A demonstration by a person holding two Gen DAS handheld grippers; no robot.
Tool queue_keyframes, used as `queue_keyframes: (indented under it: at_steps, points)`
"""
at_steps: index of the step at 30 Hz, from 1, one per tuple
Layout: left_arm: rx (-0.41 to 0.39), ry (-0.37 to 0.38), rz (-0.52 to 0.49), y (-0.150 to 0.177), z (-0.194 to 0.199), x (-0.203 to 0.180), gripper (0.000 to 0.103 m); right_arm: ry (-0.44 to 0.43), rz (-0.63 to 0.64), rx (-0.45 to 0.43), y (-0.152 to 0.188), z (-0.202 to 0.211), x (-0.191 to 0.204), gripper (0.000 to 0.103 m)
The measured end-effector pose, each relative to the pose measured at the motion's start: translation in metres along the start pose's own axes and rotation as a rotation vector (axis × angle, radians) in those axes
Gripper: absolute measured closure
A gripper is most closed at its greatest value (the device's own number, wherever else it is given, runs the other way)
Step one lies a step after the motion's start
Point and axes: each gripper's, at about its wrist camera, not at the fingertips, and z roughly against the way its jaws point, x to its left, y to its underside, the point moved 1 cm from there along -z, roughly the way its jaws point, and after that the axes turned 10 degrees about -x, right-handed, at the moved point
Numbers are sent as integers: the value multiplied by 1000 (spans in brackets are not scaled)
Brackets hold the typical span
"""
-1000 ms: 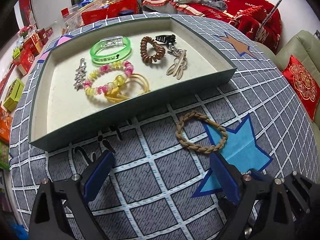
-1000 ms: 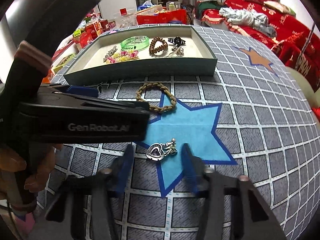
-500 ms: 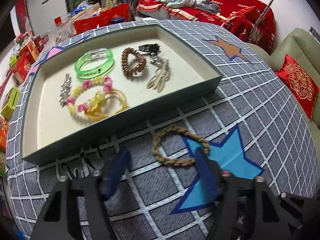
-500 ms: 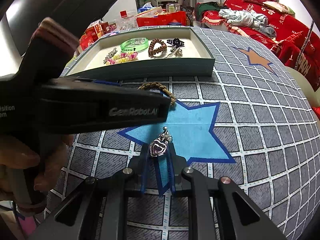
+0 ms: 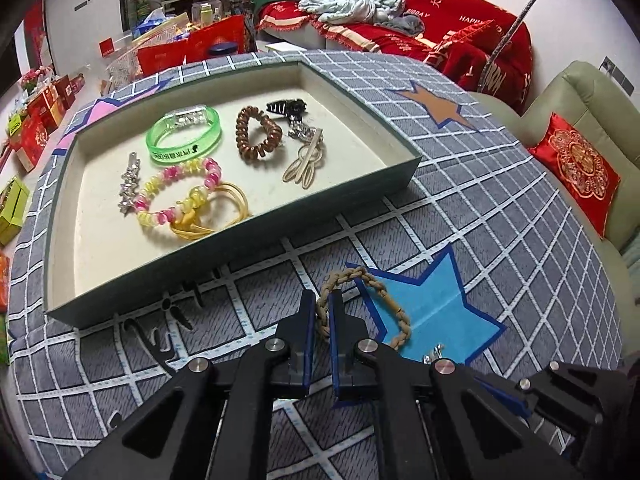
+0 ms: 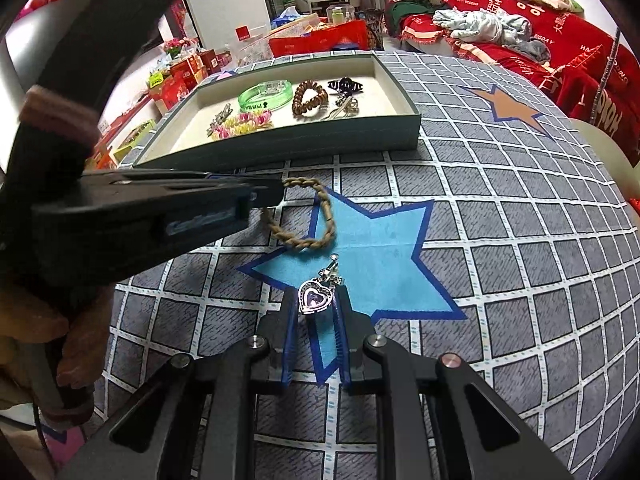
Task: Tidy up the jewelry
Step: 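Carry the braided bracelet and heart pendant over the tray with both tools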
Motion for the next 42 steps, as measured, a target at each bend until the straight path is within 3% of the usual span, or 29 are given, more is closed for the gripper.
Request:
queue_keyframes:
  at_steps: [19,32,42]
  points:
    - [-93,25,30,-9,57,33,80,-12,-72,-19,-26,12,-12,84]
    - [-190,-25,58,-44,81,77,80,-29,-73,-67,-87,4,-17,84]
    - [-177,-98,118,-60,58,127,80,-56,-86,-61,-132,-34,-15,84]
